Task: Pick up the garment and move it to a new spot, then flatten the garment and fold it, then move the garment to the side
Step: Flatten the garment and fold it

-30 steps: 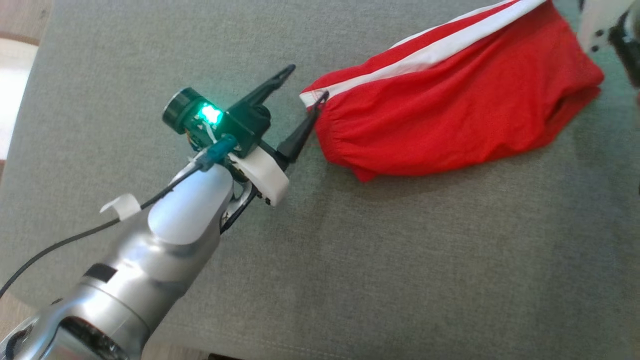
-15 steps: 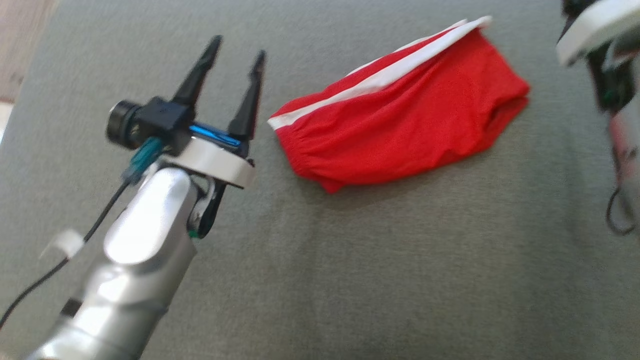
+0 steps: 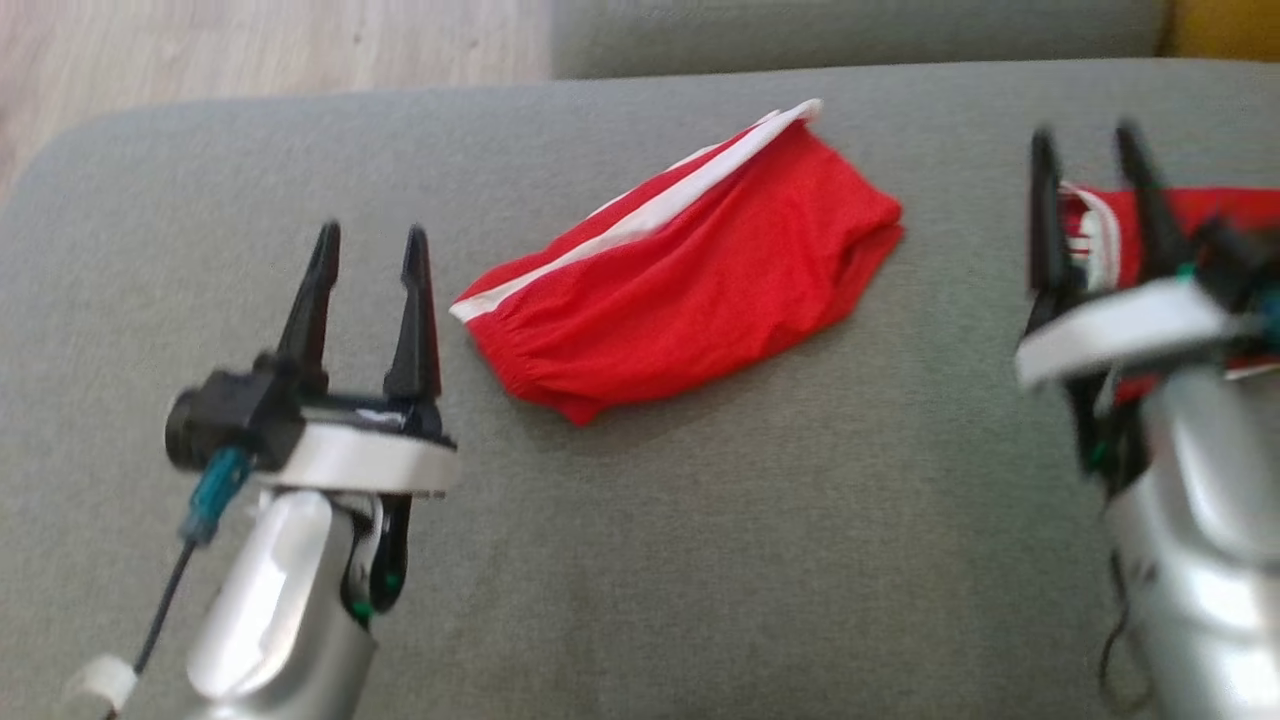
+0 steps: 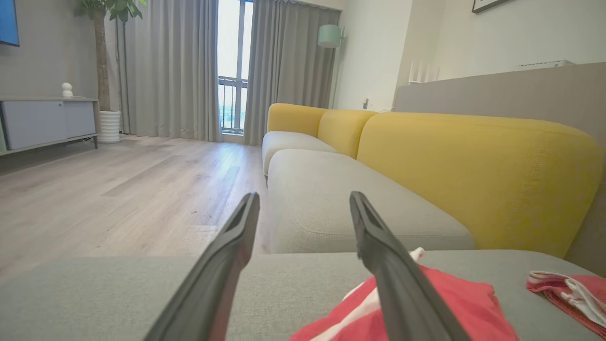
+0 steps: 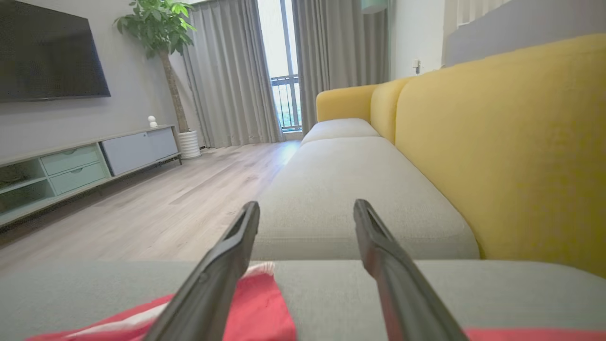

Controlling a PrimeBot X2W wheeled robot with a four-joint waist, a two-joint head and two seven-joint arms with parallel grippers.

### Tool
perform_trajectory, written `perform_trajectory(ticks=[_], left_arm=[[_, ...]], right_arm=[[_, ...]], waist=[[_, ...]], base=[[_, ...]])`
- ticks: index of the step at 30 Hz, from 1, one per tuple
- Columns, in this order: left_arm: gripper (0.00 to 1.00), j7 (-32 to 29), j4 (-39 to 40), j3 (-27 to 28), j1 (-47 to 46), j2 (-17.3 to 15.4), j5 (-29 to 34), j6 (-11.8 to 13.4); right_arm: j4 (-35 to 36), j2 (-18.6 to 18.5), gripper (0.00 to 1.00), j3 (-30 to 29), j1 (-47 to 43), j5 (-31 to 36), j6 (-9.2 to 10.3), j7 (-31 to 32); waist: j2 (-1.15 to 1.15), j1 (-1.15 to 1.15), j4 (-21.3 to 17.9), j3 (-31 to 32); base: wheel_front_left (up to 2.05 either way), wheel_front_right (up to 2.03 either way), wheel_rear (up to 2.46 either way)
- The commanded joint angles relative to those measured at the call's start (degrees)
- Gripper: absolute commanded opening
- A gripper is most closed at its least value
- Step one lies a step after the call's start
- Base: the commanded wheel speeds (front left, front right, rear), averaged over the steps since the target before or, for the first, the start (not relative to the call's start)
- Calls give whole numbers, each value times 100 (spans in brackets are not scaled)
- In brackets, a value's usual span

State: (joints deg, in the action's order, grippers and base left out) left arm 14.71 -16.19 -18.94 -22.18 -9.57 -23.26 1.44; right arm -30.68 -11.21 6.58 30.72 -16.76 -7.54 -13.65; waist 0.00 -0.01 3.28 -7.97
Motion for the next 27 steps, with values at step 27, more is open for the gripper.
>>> perform_trajectory(ticks=[27], left_arm=[[100, 29, 313, 1025, 832, 650, 820, -662]], right_arm=[[1193, 832, 100, -659, -1403, -131, 5, 1107]], waist=[[0, 1, 277, -248]], base=[[0, 0, 0]])
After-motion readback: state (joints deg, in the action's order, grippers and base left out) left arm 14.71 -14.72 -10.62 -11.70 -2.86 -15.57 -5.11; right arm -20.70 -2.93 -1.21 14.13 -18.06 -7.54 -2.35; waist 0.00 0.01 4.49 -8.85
